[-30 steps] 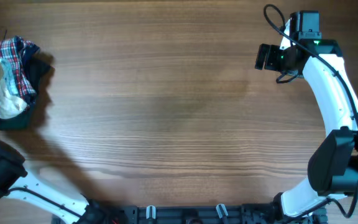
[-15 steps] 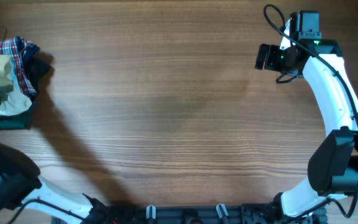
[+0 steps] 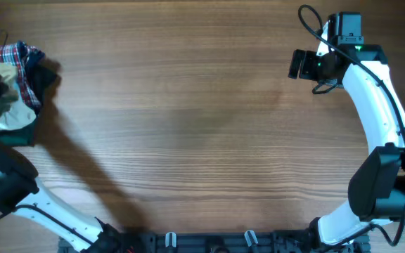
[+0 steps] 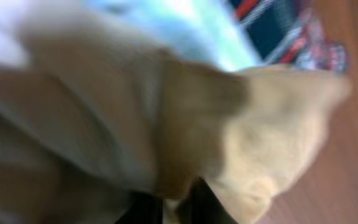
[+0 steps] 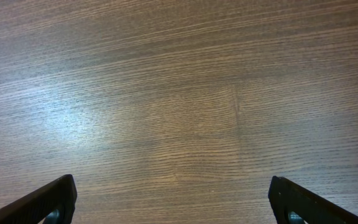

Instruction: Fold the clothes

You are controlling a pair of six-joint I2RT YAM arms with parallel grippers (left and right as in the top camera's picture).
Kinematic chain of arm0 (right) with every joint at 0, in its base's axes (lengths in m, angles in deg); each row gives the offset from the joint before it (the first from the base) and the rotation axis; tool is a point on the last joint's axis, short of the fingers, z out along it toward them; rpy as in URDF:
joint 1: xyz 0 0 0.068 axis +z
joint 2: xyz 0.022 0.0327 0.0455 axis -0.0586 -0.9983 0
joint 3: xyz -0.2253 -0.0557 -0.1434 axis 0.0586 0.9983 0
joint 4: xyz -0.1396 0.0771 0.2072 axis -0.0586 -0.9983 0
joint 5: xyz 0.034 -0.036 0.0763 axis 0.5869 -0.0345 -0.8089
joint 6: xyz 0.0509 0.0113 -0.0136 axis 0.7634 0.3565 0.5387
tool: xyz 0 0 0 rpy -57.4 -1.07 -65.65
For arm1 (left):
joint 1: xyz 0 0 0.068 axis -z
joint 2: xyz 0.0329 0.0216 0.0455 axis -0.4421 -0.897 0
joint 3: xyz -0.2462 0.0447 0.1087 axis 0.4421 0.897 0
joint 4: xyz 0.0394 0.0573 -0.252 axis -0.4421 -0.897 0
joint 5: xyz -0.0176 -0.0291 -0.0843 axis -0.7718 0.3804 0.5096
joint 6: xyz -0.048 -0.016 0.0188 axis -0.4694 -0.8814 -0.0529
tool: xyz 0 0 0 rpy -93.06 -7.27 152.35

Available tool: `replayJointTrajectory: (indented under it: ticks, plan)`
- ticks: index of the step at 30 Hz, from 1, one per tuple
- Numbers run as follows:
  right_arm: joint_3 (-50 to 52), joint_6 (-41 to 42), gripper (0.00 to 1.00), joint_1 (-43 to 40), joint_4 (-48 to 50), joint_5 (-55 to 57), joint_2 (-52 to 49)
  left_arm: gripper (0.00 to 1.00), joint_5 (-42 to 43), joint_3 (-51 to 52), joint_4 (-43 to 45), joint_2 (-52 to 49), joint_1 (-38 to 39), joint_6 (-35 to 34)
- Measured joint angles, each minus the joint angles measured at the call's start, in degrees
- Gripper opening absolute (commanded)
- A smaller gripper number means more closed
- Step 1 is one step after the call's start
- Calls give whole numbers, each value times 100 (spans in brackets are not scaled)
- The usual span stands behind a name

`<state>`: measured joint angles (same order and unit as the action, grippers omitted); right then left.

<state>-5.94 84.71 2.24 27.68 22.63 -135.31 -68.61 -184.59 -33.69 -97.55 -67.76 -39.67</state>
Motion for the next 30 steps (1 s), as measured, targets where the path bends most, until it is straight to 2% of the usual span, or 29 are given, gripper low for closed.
replayJointTrajectory:
  ticks: [4, 5, 6, 7, 11, 15, 30]
  plan:
    - [0, 0, 100, 0, -2, 0, 0, 28, 446, -199, 205, 616, 20, -153]
    - [0, 0, 100, 0, 0, 0, 0, 36, 476, -227, 234, 844, 48, -186]
    - [0, 0, 99, 0, 0, 0, 0, 61, 507, -262, 236, 1222, 118, -258]
    - [0, 0, 99, 0, 0, 0, 0, 100, 546, -326, 234, 1622, 238, -308]
    - [0, 0, 100, 0, 0, 0, 0, 100, 686, -551, 166, 2977, 1235, -361]
    - [0, 0, 100, 0, -2, 0, 0, 100, 756, -560, 138, 3189, 2059, -363]
    - [0, 0, 100, 0, 0, 0, 0, 100, 754, -557, 118, 3106, 2269, -361]
